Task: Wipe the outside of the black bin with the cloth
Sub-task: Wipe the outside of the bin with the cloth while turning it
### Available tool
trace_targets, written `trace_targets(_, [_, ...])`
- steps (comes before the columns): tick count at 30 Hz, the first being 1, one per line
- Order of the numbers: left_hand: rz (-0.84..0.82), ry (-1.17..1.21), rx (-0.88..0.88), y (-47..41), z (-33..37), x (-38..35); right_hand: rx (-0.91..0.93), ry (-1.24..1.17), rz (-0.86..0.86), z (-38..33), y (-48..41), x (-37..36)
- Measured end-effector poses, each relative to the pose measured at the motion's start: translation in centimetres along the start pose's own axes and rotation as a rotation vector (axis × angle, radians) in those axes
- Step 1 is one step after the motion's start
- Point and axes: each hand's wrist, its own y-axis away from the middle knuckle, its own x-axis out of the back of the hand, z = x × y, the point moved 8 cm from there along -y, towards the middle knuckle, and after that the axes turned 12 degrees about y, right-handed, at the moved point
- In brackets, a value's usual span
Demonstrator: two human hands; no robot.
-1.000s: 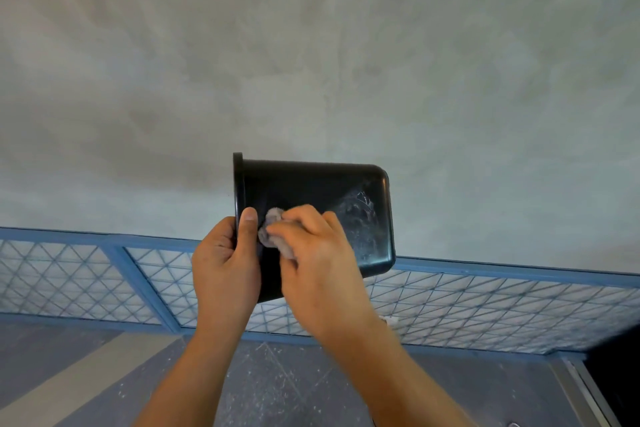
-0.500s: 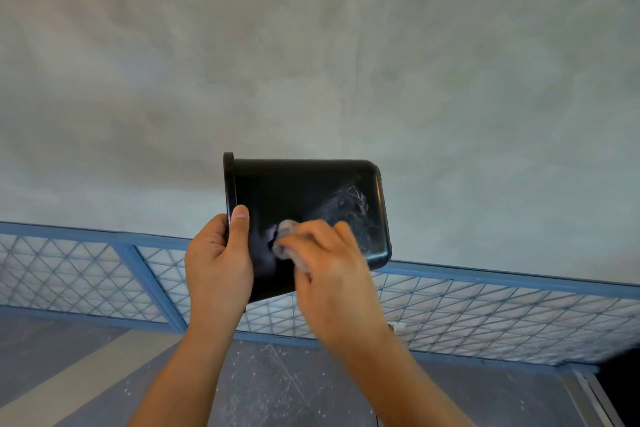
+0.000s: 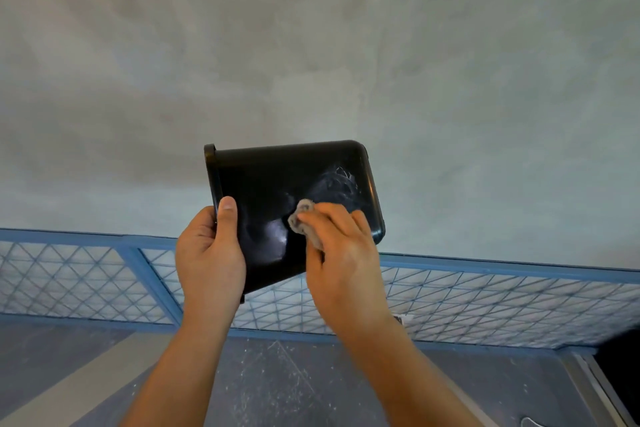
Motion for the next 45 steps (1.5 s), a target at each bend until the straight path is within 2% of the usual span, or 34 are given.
trace_targets(5, [-0.013, 0.082, 0.0, -2.2, 0.0, 1.4, 0.152, 0.007, -0.112, -6.4, 0.1, -3.6])
trace_targets(11, [-0.086, 0.103, -0.029, -3.7, -0.1, 2.8, 0.071, -0.013, 0.02, -6.9, -3.9, -4.3])
trace_targets(15, [-0.066, 0.145, 0.038, -5.3, -0.9, 4.6, 0.276, -0.001, -0.113, -11.2, -1.6, -6.8])
trace_targets(17, [-0.054, 0.157, 0.054, -6.1, -1.2, 5.5, 0.283, -0.006, -0.136, -12.0, 0.3, -7.0])
trace_targets(21, [-0.08, 0.047, -0.007, -6.5, -0.9, 6.0, 0.242, -0.024, -0.1, -11.6, -1.3, -7.0])
trace_targets(25, [-0.065, 0.065, 0.017, -6.0, -1.1, 5.7, 0.186, 0.005, -0.054, -11.5, -4.5, -7.3])
trace_targets(28, [-0.063, 0.134, 0.058, -6.1, -1.4, 5.6, 0.269, 0.015, -0.103, -12.2, -2.1, -7.4])
trace_targets(31, [-0.058, 0.128, 0.073, -6.2, -1.6, 5.6, 0.275, -0.004, -0.134, -11.4, 1.5, -7.0])
trace_targets(37, [-0.038, 0.006, 0.0, -5.0, -1.0, 4.3, 0.155, -0.036, -0.025, -8.2, -1.7, -5.5])
trace_targets(42, [0.033, 0.031, 0.015, -4.2, -0.4, 3.6, 0.258, -0.04, -0.034, -8.1, 0.2, -4.7])
trace_targets(45, [0.072, 0.027, 0.036, -3.3, -0.5, 2.8, 0.262, -0.082, -0.052, -5.6, 3.0, -4.0])
